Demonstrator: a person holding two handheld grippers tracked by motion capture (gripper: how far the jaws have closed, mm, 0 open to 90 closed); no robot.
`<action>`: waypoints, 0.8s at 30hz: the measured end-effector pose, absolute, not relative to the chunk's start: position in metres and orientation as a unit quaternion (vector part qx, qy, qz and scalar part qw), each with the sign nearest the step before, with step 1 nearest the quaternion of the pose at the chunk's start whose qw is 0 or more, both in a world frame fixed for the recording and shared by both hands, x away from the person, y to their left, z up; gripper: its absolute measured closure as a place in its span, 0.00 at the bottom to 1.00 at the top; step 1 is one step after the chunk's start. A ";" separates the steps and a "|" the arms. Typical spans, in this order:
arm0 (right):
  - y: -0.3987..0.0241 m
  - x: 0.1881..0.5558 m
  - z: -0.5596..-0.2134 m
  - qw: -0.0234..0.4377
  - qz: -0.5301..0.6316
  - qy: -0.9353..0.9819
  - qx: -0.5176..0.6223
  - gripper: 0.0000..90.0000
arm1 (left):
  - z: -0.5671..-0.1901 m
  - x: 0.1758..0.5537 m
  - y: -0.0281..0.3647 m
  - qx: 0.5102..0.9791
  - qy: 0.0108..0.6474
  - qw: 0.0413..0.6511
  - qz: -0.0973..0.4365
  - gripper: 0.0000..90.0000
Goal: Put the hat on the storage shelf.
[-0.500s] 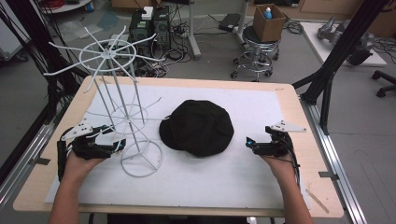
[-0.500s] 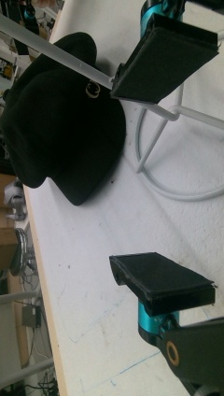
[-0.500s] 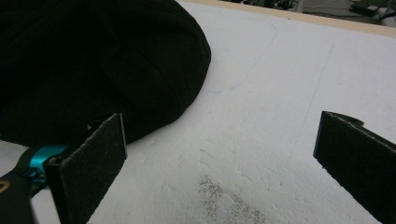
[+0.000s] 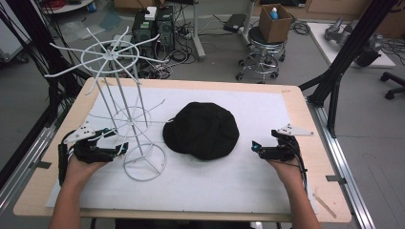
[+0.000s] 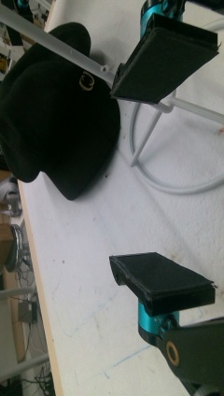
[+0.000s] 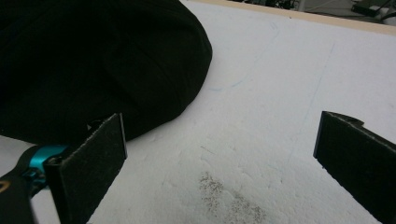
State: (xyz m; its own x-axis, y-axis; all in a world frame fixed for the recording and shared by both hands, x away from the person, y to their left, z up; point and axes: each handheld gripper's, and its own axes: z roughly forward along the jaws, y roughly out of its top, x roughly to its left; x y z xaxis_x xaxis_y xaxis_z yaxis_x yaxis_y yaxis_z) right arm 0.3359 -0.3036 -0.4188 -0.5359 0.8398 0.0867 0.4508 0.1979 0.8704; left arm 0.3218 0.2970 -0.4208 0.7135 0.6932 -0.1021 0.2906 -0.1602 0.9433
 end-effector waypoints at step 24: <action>-0.300 0.336 -0.420 0.215 0.475 0.743 0.419 0.02 | -0.422 0.321 0.300 0.737 0.342 0.552 0.185 0.19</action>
